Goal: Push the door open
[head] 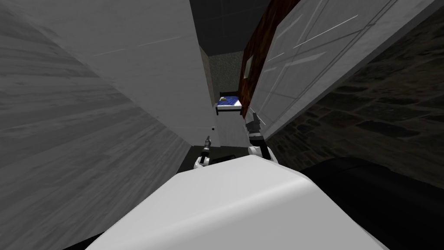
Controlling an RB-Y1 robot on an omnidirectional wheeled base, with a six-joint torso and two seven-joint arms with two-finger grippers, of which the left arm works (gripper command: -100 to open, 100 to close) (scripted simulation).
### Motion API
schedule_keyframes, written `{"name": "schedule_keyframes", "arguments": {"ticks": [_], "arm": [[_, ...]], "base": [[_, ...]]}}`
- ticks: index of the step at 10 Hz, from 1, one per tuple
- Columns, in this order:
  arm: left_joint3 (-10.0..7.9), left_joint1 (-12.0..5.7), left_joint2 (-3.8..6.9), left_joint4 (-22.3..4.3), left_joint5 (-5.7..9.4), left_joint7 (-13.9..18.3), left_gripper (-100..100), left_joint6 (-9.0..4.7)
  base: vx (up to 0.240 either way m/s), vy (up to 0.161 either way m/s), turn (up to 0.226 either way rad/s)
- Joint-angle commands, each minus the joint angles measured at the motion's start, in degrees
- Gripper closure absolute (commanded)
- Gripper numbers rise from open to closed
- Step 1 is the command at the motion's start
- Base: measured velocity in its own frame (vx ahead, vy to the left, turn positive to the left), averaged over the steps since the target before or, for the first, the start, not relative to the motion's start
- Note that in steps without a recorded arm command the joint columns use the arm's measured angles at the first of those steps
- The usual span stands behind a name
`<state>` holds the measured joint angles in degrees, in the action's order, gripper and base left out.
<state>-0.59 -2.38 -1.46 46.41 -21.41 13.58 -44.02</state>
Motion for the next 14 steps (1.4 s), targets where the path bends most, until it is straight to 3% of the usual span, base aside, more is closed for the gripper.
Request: {"name": "schedule_keyframes", "arguments": {"ticks": [1,3,4,7,10,12,13,14], "arm": [[0.04,-0.29,-0.48,-1.6,-0.44,0.1,-100,-0.56],[0.18,-0.08,-0.49,-1.0,-0.51,0.3,-100,-0.11],[0.07,-0.29,1.2,-1.3,-0.33,0.1,-100,-0.15],[-0.17,-0.67,2.68,-1.8,0.08,-0.3,-100,-0.04],[-0.41,-1.07,1.64,-2.4,0.53,-0.8,-100,0.08],[-0.57,-1.32,-0.67,-2.7,0.8,-1.0,-100,0.16],[-0.74,-1.65,0.21,-3.5,0.86,-1.0,-100,-0.28],[-0.74,-1.65,0.21,-3.5,0.86,-1.0,100,-0.28]], "base": [[0.166,-0.061,0.034],[0.083,-0.016,0.011],[0.094,-0.027,-0.028],[0.185,-0.036,-0.024],[0.191,-0.063,-0.022],[0.174,-0.049,-0.012],[0.06,-0.012,0.008],[-0.011,0.0,-0.005]]}}
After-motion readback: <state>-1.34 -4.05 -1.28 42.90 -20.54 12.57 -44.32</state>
